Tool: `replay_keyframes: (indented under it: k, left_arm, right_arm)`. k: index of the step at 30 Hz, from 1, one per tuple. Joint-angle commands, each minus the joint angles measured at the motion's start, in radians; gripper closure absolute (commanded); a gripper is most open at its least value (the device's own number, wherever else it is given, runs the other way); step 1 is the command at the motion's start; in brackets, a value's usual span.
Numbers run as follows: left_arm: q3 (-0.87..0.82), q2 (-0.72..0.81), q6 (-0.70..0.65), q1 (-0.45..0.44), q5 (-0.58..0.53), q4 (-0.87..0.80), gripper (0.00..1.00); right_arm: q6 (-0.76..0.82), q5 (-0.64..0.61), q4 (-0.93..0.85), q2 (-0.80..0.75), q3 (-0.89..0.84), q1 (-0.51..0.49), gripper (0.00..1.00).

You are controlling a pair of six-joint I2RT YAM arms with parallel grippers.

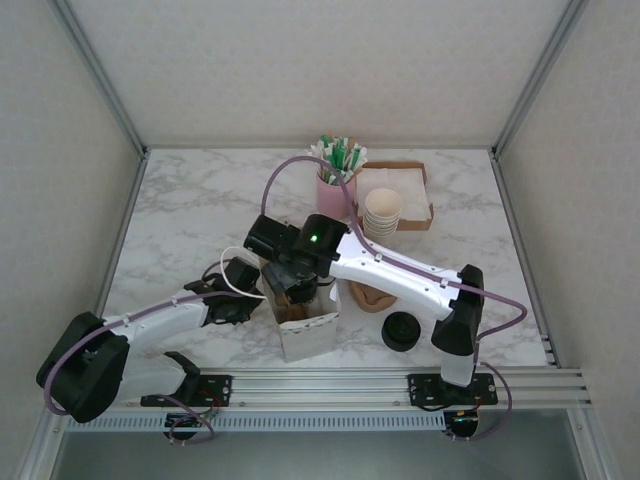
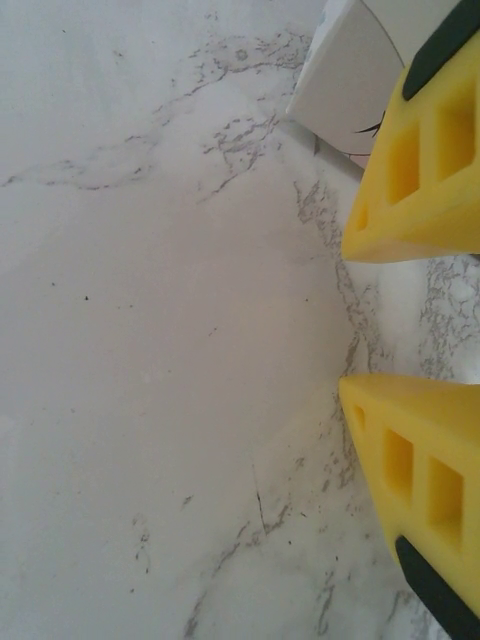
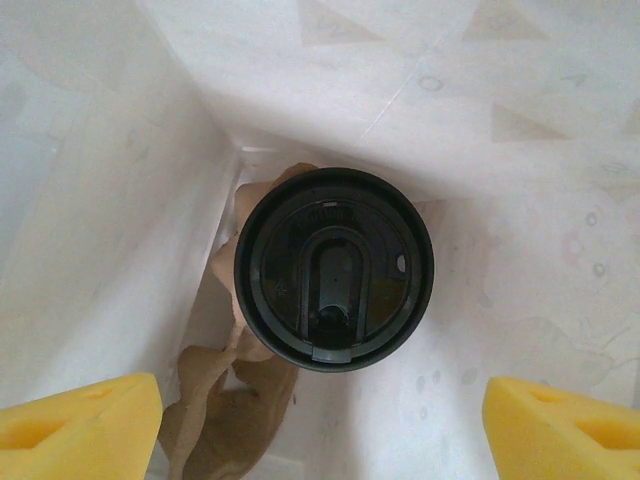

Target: Pack the takeout coffee

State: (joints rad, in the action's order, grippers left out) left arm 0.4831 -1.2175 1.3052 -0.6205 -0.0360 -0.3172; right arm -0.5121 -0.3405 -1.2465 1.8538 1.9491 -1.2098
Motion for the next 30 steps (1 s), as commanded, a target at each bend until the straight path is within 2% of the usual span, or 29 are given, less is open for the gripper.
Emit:
replay_keyframes:
  k: [1, 30]
  left_arm:
    - [0.027, -0.004, -0.013, -0.008, -0.035, -0.047, 0.65]
    - [0.100, 0.013, -0.068, -0.009, -0.097, -0.146, 0.64]
  right_arm:
    - [0.007, -0.020, -0.030, -0.051, 0.032, -0.014, 0.17]
    - [0.119, -0.036, 0.068, -0.227, 0.006, -0.016, 0.21]
